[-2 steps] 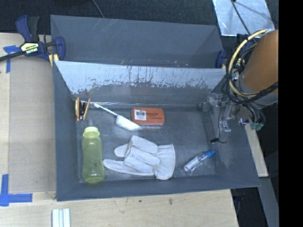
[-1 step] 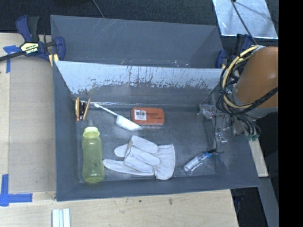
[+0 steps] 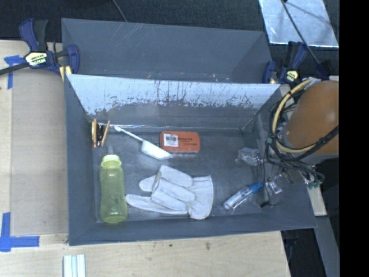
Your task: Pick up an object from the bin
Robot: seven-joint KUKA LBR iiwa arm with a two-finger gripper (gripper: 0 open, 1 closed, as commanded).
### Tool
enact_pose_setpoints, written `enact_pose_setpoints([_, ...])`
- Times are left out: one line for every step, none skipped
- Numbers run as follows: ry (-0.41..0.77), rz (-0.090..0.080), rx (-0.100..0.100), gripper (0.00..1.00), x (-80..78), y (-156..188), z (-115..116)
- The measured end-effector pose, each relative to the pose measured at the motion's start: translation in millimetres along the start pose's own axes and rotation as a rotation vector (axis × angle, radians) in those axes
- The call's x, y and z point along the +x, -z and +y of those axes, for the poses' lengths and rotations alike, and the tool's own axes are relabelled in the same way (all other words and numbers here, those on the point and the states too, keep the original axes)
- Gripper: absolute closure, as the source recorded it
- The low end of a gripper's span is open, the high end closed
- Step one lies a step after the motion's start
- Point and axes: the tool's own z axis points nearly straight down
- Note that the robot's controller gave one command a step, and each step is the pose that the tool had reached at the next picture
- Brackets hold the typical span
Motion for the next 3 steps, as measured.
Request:
enact_pose_setpoints([0.081, 0.000, 0.000, 0.00, -4.4, -40, -10])
enact_pose_setpoints([0.249, 0.001, -0.001, 0.00, -12.1, -78, 1])
enact_pose_setpoints([0.289, -0.003, 0.001, 1.00, -9.3, -83, 1])
